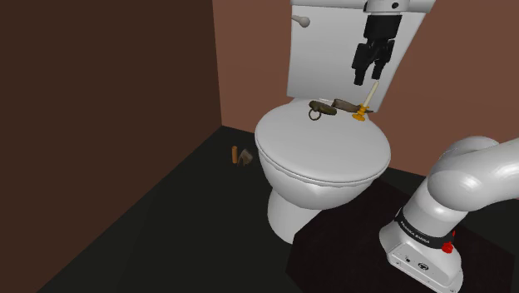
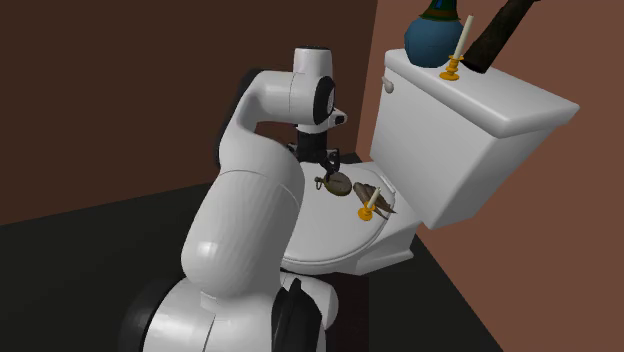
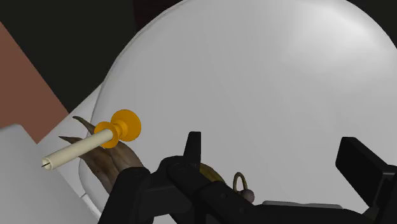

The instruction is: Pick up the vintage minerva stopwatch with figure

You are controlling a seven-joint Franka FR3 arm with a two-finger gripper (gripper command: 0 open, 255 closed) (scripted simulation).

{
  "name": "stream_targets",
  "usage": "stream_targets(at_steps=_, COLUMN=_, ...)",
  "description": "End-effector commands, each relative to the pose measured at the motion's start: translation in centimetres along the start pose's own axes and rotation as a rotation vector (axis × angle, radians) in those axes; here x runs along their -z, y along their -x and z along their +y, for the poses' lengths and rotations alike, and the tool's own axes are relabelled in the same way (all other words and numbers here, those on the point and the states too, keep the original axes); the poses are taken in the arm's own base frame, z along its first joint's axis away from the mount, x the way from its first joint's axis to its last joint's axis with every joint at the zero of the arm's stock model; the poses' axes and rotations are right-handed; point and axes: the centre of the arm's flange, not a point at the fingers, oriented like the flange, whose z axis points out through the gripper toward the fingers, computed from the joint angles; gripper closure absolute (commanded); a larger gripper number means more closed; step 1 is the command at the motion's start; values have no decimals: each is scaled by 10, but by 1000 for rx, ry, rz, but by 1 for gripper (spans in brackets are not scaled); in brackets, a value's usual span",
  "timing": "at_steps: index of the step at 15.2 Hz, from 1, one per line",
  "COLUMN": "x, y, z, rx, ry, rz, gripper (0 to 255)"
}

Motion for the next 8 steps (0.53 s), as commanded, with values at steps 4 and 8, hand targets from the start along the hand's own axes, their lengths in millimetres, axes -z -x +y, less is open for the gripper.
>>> stream_targets(at_steps=4, x=-21, y=-24, z=-19, rx=-88, ry=49, rz=57, gripper=0)
stream_targets(at_steps=8, x=-48, y=-59, z=-38, rx=-206, ry=114, rz=133, gripper=0)
